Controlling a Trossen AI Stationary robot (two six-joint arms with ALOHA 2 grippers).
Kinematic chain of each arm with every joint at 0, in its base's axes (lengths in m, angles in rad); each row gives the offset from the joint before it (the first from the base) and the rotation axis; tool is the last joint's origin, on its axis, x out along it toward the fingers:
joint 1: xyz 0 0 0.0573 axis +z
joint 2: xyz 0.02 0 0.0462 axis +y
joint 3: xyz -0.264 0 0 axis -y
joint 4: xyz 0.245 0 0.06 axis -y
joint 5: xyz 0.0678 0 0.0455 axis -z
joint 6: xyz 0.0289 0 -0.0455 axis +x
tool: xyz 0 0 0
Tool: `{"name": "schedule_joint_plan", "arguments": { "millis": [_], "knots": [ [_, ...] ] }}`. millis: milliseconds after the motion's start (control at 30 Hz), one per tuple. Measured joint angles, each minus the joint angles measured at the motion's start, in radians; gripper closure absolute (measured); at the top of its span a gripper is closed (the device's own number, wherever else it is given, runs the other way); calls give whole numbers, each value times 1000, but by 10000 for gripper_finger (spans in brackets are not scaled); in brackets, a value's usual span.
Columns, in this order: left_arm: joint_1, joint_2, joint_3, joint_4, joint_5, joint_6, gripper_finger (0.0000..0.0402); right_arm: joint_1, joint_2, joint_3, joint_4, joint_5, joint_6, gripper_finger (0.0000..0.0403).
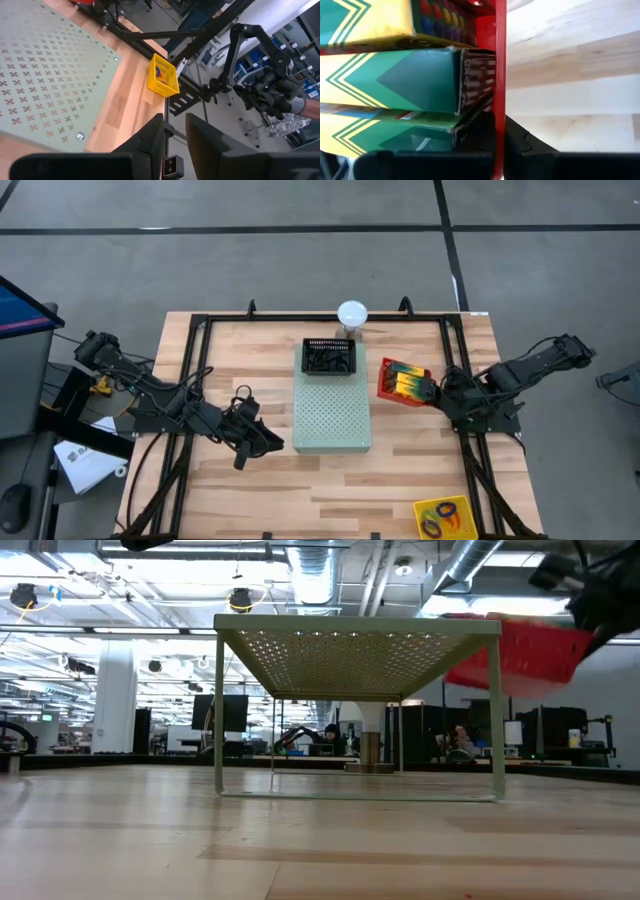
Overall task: Pick & Place Office Desk Supplies
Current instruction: Put the red bin on the shelf
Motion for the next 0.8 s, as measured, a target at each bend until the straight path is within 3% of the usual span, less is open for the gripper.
{"name": "schedule_joint_plan", "arguments": {
  "millis": [267, 500, 800],
  "knots": [
    [0, 0, 0, 17, 1, 50, 323, 91, 63, 118, -9, 5, -95, 403],
    [-39, 0, 0, 85, 48, 243, 290, 159, 196, 239, -10, -10, -195, 403],
    [-103, 0, 34, 77, 13, 461, 253, 207, 378, 407, 0, -79, -368, 403]
  ]
}}
